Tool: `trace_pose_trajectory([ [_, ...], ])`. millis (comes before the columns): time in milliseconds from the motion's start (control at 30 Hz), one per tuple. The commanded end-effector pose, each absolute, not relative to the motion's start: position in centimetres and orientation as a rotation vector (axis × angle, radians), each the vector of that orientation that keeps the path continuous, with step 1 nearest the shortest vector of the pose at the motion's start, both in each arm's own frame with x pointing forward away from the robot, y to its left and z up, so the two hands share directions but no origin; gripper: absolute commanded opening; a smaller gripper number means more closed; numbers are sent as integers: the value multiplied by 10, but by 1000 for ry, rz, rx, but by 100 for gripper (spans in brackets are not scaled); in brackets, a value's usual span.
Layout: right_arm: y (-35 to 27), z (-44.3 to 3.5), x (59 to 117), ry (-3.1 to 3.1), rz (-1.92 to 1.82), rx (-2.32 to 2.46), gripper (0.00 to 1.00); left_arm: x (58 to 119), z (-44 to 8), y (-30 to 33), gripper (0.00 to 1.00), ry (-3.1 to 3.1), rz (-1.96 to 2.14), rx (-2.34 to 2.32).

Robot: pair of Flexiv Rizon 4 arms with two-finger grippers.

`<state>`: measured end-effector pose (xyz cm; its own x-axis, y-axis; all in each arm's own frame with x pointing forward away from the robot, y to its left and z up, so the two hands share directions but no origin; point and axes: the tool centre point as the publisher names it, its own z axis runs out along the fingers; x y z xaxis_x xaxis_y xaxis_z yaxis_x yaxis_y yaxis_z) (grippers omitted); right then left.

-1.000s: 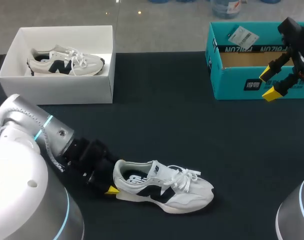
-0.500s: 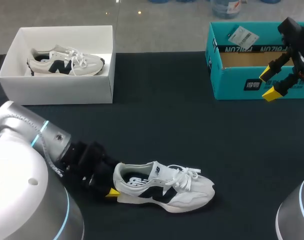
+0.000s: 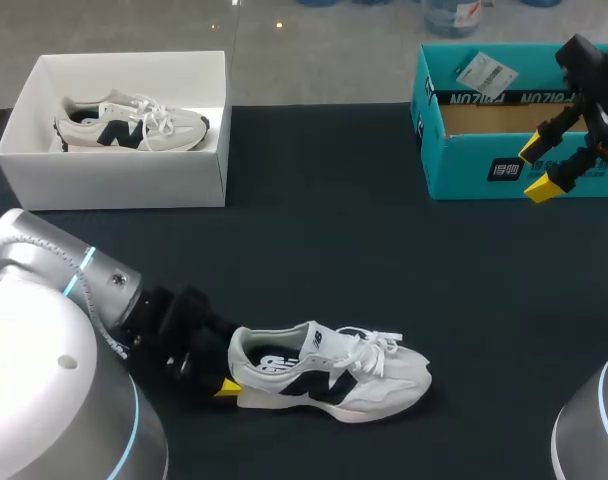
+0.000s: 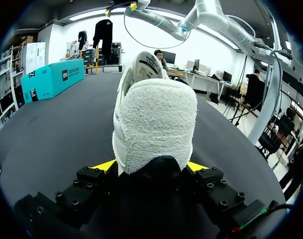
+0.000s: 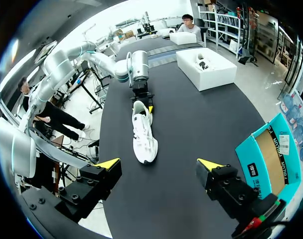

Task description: Take the shoe out of the shoebox, open the shoe tongue, remove and reinsert the insole, then place the shoe into the shoebox

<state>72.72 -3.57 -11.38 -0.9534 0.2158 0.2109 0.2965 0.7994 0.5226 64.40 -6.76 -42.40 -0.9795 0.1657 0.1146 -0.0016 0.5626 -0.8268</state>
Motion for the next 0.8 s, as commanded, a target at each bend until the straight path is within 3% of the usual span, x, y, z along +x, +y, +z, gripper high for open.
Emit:
trace_pose_trajectory([
  [33, -35, -114, 729, -2845, -856, -406, 100, 643, -429, -69, 29, -2618, 1384, -132],
  [167, -35, -114, 729, -2845, -856, -406, 100, 644, -428, -68, 25, -2630, 1382, -129],
  [200, -35, -114, 729, -2845, -856, -406, 100, 644, -428, -68, 29, -2631, 1380, -129],
  [267, -35, -114, 729, -2845, -856, -406, 100, 644, -428, -68, 49, -2633, 1371, -131],
  [300, -35, -114, 729, -2845, -856, -406, 100, 644, -428, -68, 81, -2633, 1370, -132],
  [333, -35, -114, 729, -2845, -856, -406, 100, 644, -428, -67, 100, -2632, 1370, -132],
  [800, -35, -114, 729, -2845, -856, -406, 100, 650, -419, -55, 100, -2664, 1354, -139],
])
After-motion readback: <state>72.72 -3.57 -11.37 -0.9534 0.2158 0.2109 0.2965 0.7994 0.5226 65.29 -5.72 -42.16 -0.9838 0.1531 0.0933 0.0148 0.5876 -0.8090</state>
